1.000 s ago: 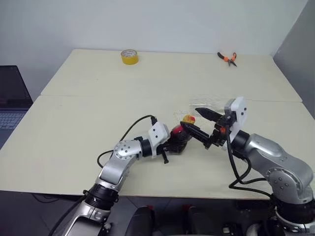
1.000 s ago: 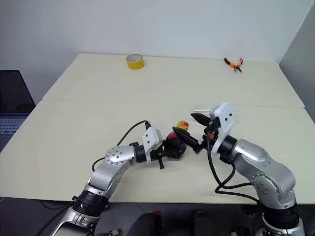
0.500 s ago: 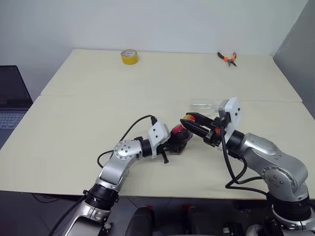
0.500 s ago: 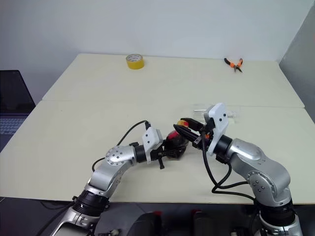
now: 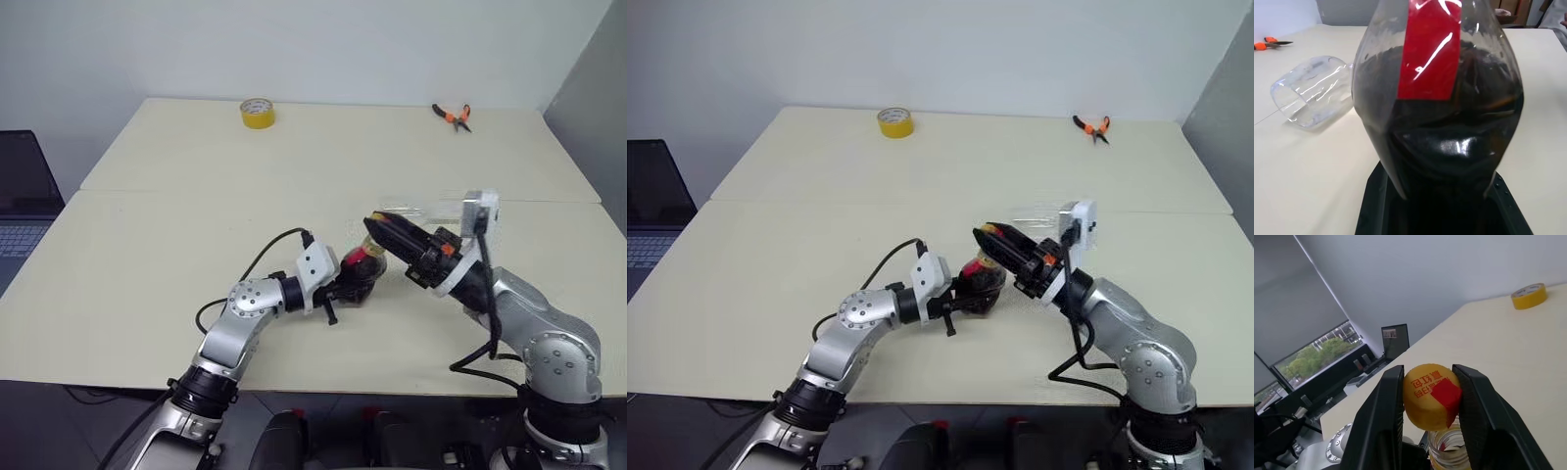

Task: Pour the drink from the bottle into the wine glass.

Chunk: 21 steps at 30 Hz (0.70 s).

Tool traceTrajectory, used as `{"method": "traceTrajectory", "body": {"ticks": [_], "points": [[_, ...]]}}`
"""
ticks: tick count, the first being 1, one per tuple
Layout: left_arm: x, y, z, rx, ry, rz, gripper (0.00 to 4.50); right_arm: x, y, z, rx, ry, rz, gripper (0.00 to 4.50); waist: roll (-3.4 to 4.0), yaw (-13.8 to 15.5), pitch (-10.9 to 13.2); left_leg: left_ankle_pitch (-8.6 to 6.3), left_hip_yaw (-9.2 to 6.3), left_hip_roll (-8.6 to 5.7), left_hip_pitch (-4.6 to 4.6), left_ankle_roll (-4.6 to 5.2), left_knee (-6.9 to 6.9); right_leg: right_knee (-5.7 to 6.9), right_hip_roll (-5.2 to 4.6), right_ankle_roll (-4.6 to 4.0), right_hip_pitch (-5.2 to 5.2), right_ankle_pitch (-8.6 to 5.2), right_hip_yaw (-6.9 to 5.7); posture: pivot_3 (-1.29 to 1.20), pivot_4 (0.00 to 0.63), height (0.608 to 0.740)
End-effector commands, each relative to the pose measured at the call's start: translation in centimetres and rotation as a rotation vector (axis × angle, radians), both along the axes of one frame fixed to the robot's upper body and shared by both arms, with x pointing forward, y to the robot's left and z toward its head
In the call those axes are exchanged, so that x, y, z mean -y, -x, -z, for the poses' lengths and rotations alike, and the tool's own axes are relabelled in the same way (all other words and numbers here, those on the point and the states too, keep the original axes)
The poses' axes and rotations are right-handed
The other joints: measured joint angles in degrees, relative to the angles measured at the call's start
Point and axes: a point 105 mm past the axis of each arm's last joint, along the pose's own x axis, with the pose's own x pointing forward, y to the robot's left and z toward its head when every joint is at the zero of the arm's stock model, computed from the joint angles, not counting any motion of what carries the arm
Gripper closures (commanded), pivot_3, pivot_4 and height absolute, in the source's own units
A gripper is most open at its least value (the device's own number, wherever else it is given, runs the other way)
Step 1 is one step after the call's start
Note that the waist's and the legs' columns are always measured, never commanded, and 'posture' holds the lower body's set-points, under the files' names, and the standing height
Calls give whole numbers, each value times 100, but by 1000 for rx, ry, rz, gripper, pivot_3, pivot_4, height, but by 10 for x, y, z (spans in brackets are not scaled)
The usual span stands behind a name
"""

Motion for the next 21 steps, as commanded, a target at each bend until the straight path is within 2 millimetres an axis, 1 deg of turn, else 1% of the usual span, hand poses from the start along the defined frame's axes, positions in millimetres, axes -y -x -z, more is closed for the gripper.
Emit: {"method": "traceTrajectory", "body": {"ticks": [1, 4, 7, 9, 11, 13, 14, 17, 21], "points": [[2, 0, -16, 62, 37, 1, 3887, 10, 3, -4, 25, 23, 47, 3262, 0, 0, 0, 0, 0, 0, 0, 0, 0, 0, 0, 0, 0, 0, 0, 0, 150, 740], [-1, -2, -17, 69, 44, -25, 3887, 42, -10, 15, 88, 248, 252, 3263, 0, 17, 0, 0, 0, -2, -1, 0, 0, -2, -1, 1, 1, 0, 0, 0, 150, 740], [-4, -7, -20, 81, 58, -64, 3887, 70, -14, 33, 114, 363, 389, 3263, 0, 17, 0, 0, 0, -4, -2, 0, 1, -5, -1, 2, 0, -1, 0, 0, 150, 740], [-6, -11, -22, 86, 68, -85, 3887, 84, -12, 43, 119, 379, 439, 3263, 0, 18, 0, 0, 1, -3, -1, 0, -2, -5, 1, 2, -1, -1, 0, 0, 150, 740], [-7, -14, -23, 89, 75, -102, 3887, 98, -10, 52, 94, 351, 488, 3265, 0, 16, 0, 0, 0, 0, 0, 0, -2, -4, 3, 2, 0, -1, 0, 0, 150, 740], [-9, -17, -25, 95, 78, -117, 3887, 114, -5, 74, 49, 396, 522, 3267, 0, 14, -1, 0, 3, 1, 2, 0, -2, -1, 4, 2, 0, -1, 3, 0, 150, 740], [-10, -18, -26, 97, 80, -119, 3887, 120, -2, 88, 20, 435, 526, 3267, 0, 17, -1, 0, 2, 0, 4, 0, -2, -2, 3, 2, 3, -1, 2, 0, 150, 740], [-9, -19, -27, 101, 85, -121, 3887, 126, 4, 113, -18, 494, 529, 3267, 0, 16, 0, 0, 7, -1, 5, 0, -2, -3, 3, 2, 3, -1, 7, 0, 150, 740], [-9, -19, -28, 104, 87, -119, 3887, 132, 1, 128, -30, 521, 559, 3267, 2, -8, -1, 0, 13, 2, 12, -1, -3, 3, 5, 2, 2, -1, 13, 0, 150, 740]]}}
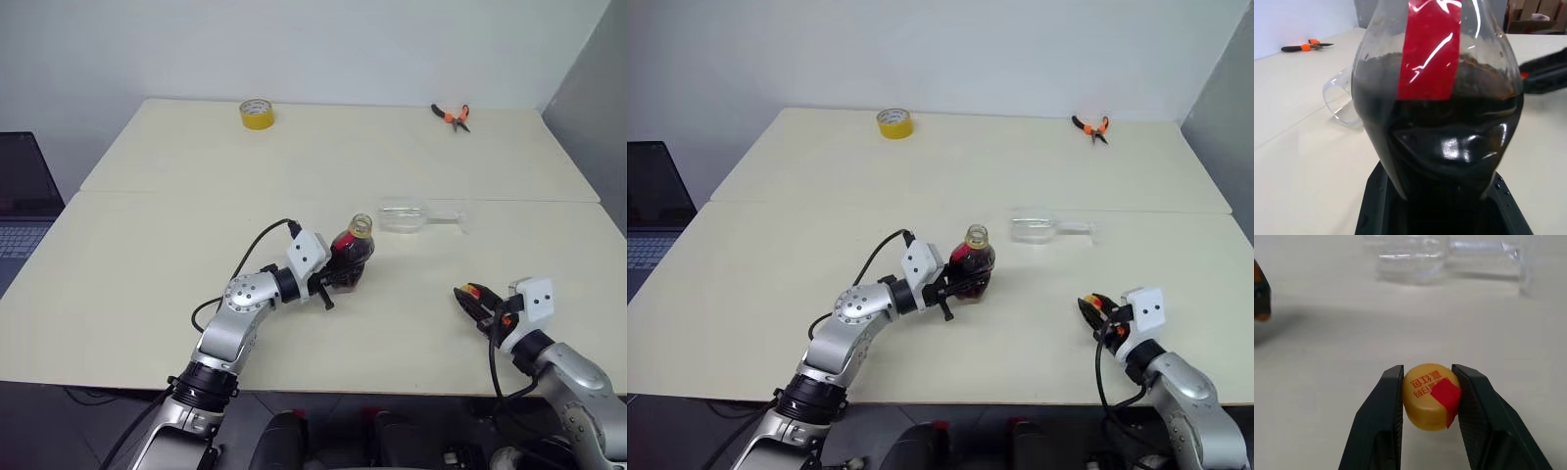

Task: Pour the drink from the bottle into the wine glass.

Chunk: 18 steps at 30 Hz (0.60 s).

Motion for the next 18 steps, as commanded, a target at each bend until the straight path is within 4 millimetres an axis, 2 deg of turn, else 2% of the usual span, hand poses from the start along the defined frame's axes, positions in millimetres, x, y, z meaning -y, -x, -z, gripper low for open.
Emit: {"method": "traceTrajectory", "body": {"ticks": [1, 2, 7, 11, 12, 15, 18], "points": [[1, 0, -20, 78, 35, 4, 3887, 1, -5, -4, 56, 21, 5, 3267, 1, 0, 0, 0, -1, 1, 0, 0, 0, 1, 1, 0, 0, 0, -1, 0, 150, 740], [1, 0, -20, 78, 35, 5, 3887, 1, -5, -1, 53, 31, 2, 3267, 1, 1, 0, 0, -1, 1, 0, 0, -1, 1, 2, 0, 0, 0, -1, 0, 150, 740], [0, 0, -20, 82, 32, 0, 3887, 0, -3, 9, 28, 45, -32, 1641, 1, 14, -1, 0, 0, -1, -1, -1, 1, -1, 0, 0, 1, 0, 1, 0, 150, 740], [-3, -2, -21, 85, 36, -18, 3887, 2, 1, 14, 3, 43, -44, 167, 1, 21, -1, 0, -1, -1, -1, -1, 1, -1, -1, 0, 3, 0, -1, 0, 150, 740], [-3, -3, -22, 85, 37, -21, 3887, 2, 2, 15, 0, 43, -45, 29, 1, 24, -1, 0, -1, -1, -1, -1, 1, -1, -1, 0, 3, 0, -1, 0, 150, 740], [-5, -3, -22, 86, 43, -40, 3887, 4, 5, 14, -14, 24, -43, 0, 1, 27, -1, 0, -1, -1, 0, -1, 2, -1, -2, 0, 5, 0, -1, 0, 150, 740], [-16, -13, -26, 93, 72, -128, 3887, -3, 9, -15, 86, -20, -52, 0, 1, 33, 0, 0, -3, -1, -2, -1, 1, -2, -2, 0, 4, 0, -3, 0, 150, 740]]}}
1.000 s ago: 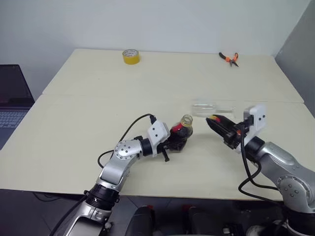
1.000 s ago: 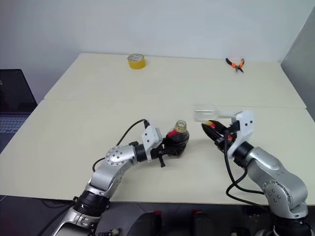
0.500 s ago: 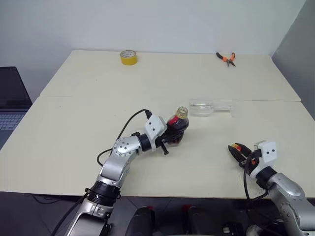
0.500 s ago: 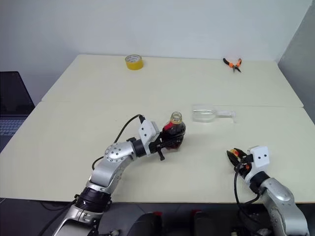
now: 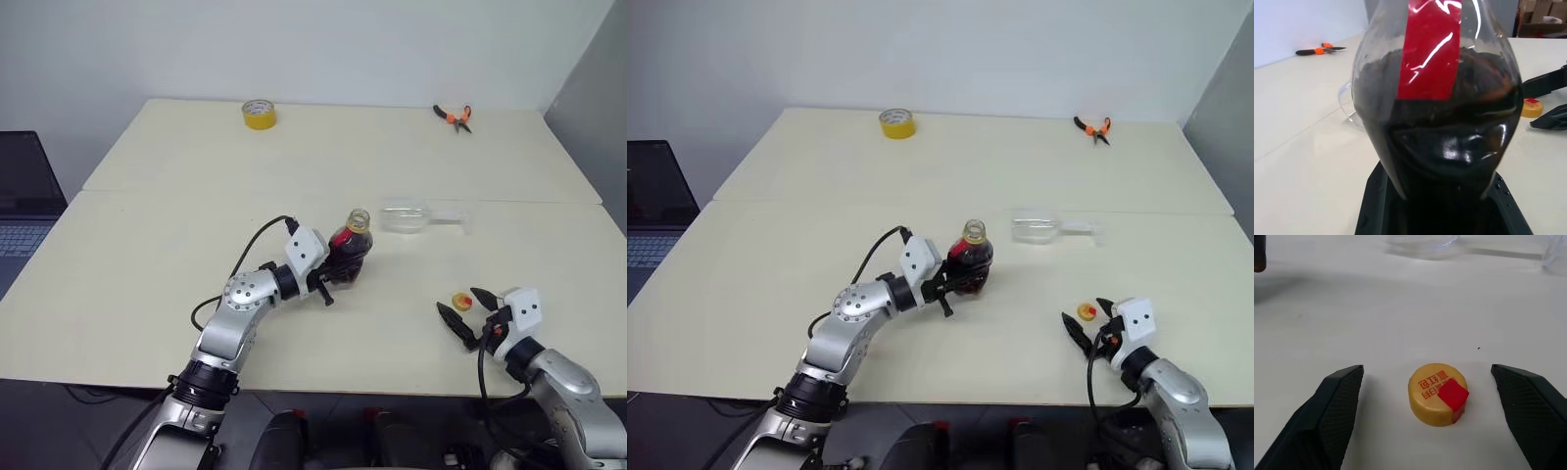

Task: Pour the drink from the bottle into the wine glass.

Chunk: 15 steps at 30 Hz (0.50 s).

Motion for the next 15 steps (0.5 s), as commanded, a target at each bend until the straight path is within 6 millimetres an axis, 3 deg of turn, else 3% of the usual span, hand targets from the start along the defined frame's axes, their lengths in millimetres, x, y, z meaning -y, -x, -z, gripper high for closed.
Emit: {"method": "traceTrajectory", "body": {"ticks": [1, 8, 15], "points": [[-16, -12, -24, 81, 66, -118, 3887, -9, 5, -40, 133, -26, -34, 0, 0, 1, 0, 0, -1, 0, -2, 0, 0, 1, 0, 0, -2, 0, 0, 0, 150, 740], [-54, -39, -29, 101, 92, -325, 3887, -75, 8, -89, 239, 69, -343, 0, 1, -29, 0, 0, -1, 2, 5, 0, 0, 9, 4, 0, -2, 0, 1, 0, 150, 740], [-111, -76, -36, 126, 174, -637, 3887, -118, -2, -117, 304, 100, -526, 0, -8, -1, 5, 0, -6, -3, -4, 0, 7, 1, 0, 0, -3, 0, -6, 0, 150, 740]]}}
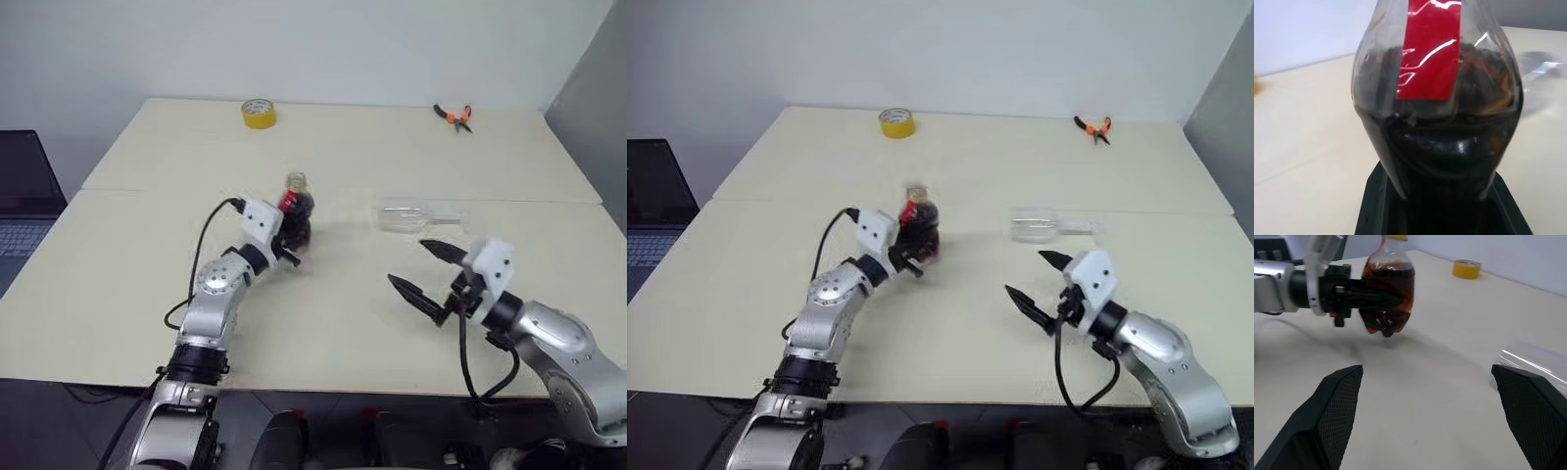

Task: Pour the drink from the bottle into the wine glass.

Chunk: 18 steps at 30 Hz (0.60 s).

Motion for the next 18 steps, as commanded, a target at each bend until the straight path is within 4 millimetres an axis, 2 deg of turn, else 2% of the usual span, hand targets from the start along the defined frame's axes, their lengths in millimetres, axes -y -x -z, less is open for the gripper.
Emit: {"method": "traceTrajectory", "body": {"ticks": [1, 5, 11, 14, 18], "points": [[-34, -16, -21, 96, 53, -186, 3887, -21, 0, -17, 43, -2, -88, 0, -2, 1, 1, 0, 1, -1, 0, 0, 0, -2, -2, 0, -1, 0, 0, 0, 150, 740], [-56, -25, -15, 102, 59, -307, 3887, -36, -6, -20, 44, -20, -133, 0, -6, 1, 2, 0, -1, -1, -3, 0, -2, -4, -5, 0, -2, 0, -5, 0, 150, 740], [-60, -33, -6, 89, 69, -345, 3888, -46, -9, -24, 62, -36, -156, 0, -18, 9, 8, 0, -4, -3, -5, -1, 4, 0, -8, 1, -3, 2, -10, 0, 150, 740], [-70, -37, 1, 70, 84, -403, 3888, -49, -8, -25, 73, -40, -167, 0, -19, 6, 8, 0, -4, -2, -3, 0, 3, 4, -8, 0, -4, 2, -11, 0, 150, 740], [-74, -34, 9, 72, 101, -426, 2627, -50, -7, -23, 81, -20, -175, 0, -19, -3, 8, 0, -2, -3, -3, -1, 2, 3, -8, 0, -4, 2, -9, 0, 150, 740]]}}
